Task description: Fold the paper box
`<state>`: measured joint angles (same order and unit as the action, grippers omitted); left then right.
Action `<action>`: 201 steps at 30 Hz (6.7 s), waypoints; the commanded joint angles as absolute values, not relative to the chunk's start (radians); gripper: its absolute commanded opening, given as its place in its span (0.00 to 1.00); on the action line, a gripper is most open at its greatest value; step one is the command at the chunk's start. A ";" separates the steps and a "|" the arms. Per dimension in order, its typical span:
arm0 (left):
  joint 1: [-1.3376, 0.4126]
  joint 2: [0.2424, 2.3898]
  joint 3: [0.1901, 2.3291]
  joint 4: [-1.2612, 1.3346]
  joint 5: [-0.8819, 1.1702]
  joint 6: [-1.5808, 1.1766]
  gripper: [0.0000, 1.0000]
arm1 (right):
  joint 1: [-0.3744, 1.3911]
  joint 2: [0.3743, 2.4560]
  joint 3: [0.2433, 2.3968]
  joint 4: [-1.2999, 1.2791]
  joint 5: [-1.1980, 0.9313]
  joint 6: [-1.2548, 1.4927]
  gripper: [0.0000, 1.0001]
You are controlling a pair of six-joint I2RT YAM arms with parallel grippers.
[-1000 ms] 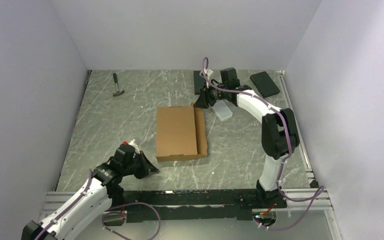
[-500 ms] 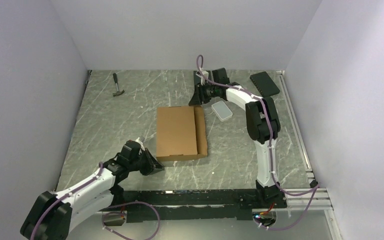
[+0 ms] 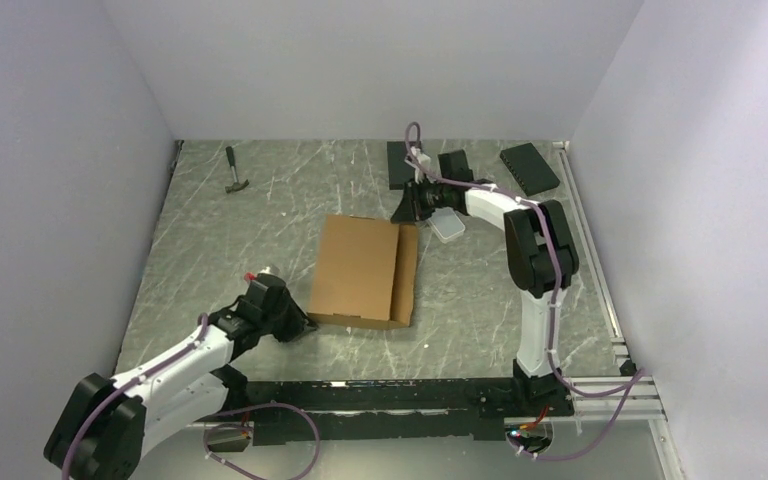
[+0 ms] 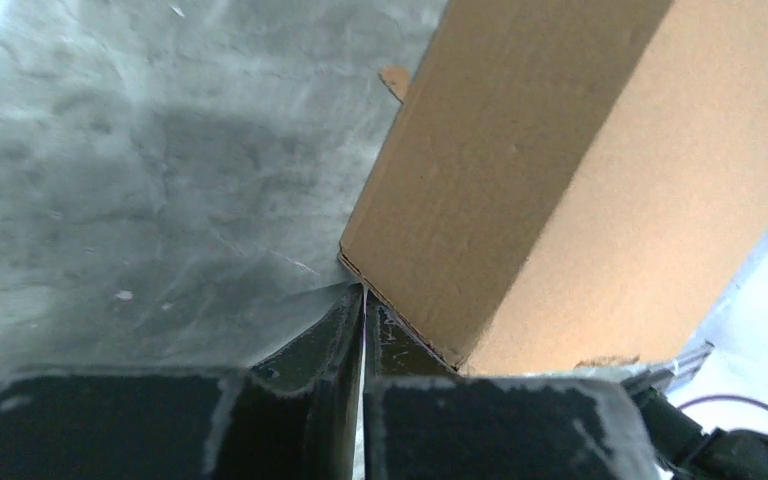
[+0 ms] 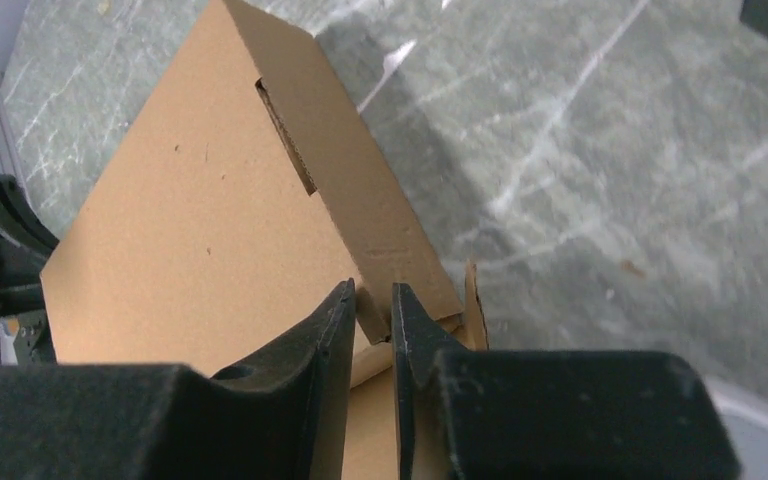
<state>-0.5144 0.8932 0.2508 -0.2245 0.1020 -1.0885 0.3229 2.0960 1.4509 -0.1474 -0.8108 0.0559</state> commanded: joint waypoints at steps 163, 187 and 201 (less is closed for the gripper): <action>-0.428 1.124 0.774 -0.237 0.243 -0.482 0.72 | 0.115 1.279 0.831 -0.268 -0.842 -0.237 0.60; -1.234 1.357 0.916 -0.580 -0.480 -0.227 0.74 | 0.138 1.207 0.854 -0.526 -1.023 -0.724 0.74; -1.244 1.433 0.808 -0.308 -0.532 -0.068 0.56 | 0.137 1.227 0.862 -0.550 -1.031 -0.739 0.74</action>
<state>-1.2427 1.4879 0.8219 -0.4210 -0.5289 -0.1310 0.1390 1.2179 0.8238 -0.5354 -0.9825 -0.7059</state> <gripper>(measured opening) 0.586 0.739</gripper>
